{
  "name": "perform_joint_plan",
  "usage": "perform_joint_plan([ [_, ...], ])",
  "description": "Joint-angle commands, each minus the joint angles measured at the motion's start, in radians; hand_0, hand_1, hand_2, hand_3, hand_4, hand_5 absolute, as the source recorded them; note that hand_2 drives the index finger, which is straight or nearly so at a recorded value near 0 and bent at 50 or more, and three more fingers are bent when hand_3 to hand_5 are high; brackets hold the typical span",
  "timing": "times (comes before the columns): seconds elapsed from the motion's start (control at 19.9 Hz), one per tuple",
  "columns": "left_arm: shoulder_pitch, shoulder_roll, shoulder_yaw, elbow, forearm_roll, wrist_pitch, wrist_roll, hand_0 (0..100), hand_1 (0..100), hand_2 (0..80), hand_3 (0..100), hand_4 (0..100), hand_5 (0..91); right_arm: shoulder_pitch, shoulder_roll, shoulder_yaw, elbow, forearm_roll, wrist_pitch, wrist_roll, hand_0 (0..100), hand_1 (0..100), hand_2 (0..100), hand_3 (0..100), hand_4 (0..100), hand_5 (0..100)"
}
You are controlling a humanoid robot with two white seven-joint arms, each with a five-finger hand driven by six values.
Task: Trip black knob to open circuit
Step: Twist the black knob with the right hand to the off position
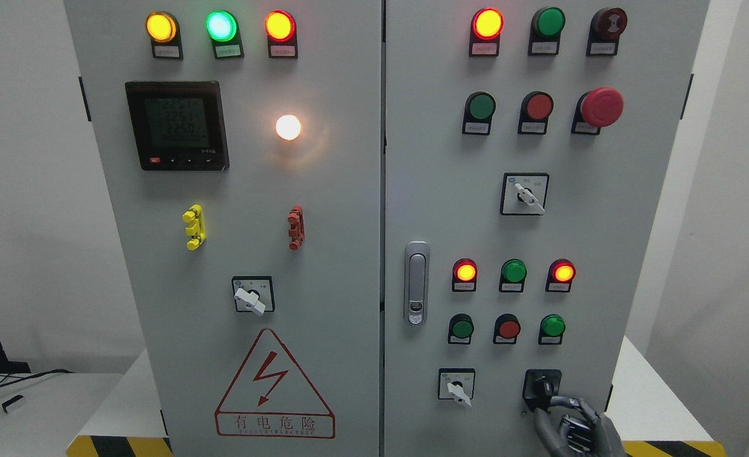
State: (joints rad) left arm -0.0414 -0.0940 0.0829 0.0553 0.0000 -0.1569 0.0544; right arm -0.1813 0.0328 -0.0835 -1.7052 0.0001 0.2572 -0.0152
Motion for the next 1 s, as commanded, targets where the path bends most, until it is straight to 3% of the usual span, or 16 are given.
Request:
perform_joint_plan([
  [0.0,0.000,-0.001,0.000,0.000,-0.031,0.000,0.001,12,39,0.0,0,0,0.0,0.002,0.016,0.013,-0.014,0.026,-0.001,0.003,43,79,46,100,99,93],
  [0.95,0.000,0.000,0.000,0.000,-0.031,0.000,0.001,12,39,0.0,0,0,0.0,0.002,0.038,0.036,-0.021,0.026,0.011,0.003,43,79,46,100,99,93],
])
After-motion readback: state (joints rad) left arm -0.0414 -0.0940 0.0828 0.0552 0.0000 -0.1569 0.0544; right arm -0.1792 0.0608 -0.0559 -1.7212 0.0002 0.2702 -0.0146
